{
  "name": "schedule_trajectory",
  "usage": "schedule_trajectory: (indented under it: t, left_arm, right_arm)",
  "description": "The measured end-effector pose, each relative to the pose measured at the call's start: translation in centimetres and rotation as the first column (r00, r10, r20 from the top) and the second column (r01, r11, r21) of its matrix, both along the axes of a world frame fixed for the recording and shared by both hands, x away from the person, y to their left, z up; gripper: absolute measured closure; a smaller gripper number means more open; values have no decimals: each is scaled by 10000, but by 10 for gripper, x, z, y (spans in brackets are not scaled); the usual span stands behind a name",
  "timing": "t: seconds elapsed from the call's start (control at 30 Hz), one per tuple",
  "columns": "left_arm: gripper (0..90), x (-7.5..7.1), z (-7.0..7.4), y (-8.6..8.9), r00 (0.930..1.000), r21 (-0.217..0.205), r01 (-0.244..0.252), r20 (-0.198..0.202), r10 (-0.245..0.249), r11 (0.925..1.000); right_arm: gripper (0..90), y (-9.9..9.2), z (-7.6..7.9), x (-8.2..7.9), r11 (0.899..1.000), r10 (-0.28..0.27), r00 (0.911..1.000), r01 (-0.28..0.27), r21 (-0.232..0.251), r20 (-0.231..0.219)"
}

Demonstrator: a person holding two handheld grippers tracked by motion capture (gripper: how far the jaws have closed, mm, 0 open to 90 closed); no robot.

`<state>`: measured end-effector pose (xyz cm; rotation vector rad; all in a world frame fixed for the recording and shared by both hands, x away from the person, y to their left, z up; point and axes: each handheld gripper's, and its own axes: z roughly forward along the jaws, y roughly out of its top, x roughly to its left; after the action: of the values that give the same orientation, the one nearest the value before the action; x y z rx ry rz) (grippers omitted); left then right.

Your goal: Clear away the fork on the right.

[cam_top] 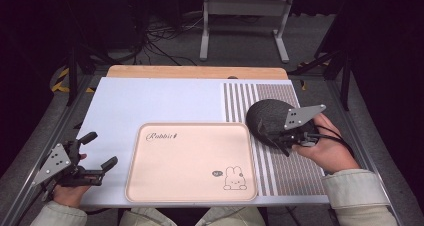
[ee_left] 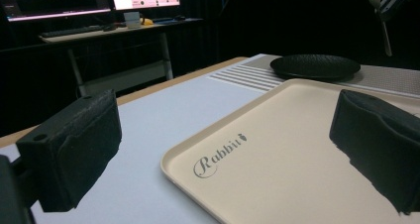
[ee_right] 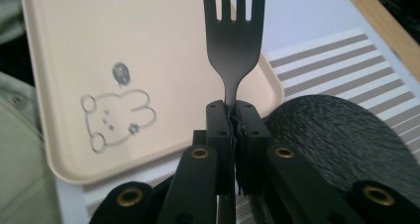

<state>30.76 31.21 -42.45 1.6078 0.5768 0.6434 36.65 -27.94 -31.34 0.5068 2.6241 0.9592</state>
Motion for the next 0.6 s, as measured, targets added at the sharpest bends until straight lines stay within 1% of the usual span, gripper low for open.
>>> schedule_trajectory:
  t: [0.03, 0.07, 0.13, 0.2, 0.23, 0.27, 0.3, 0.33, 0.4, 0.47, 0.6]
  left_arm:
    - [5, 0, 0, 0, 10000, -3, -2, -1, 2, 10000]
    - [5, 0, 0, 0, 10000, -5, -4, -16, 4, 10000]
    - [5, 0, 0, 0, 10000, -9, -8, -19, 8, 10000]
    - [5, 0, 0, 0, 10000, -10, -10, -11, 10, 10000]
    - [5, 0, 0, 0, 10000, -10, -10, -11, 10, 10000]
    - [5, 0, 0, 0, 10000, -14, -19, -16, 18, 10000]
    - [5, 0, 0, 0, 10000, -12, -18, -15, 18, 10000]
    - [5, 0, 0, 0, 10000, -13, -11, -12, 11, 10000]
    - [5, 0, 0, 0, 10000, -13, -9, -11, 9, 10000]
    - [5, 0, 0, 0, 10000, -15, -12, -12, 12, 10000]
    - [5, 0, 0, 1, 10000, -23, -12, 3, 12, 10000]
  right_arm:
    - [870, 1, 1, 0, 9999, -65, 9999, 64, 108, 123]
    - [870, 2, 2, 0, 9999, -90, 9999, 89, 110, 124]
    - [870, 7, 4, -1, 9992, -243, 9997, 240, 311, 86]
    - [870, 13, 6, -3, 9988, -391, 9992, 387, 300, 111]
    - [870, 13, 6, -3, 9988, -391, 9992, 387, 300, 111]
    - [870, 16, 7, -3, 9981, -496, 9988, 496, 364, -20]
    - [870, 19, 7, -3, 9975, -561, 9984, 560, 428, 10]
    - [870, 22, 8, -3, 9962, -697, 9975, 701, 515, -98]
    - [870, 27, 9, -3, 9926, -1048, 9941, 1062, 589, -268]
    - [870, 32, 9, -3, 9898, -1206, 9917, 1235, 705, -446]
    - [870, 43, 8, -3, 9831, -1639, 9848, 1680, 734, -578]
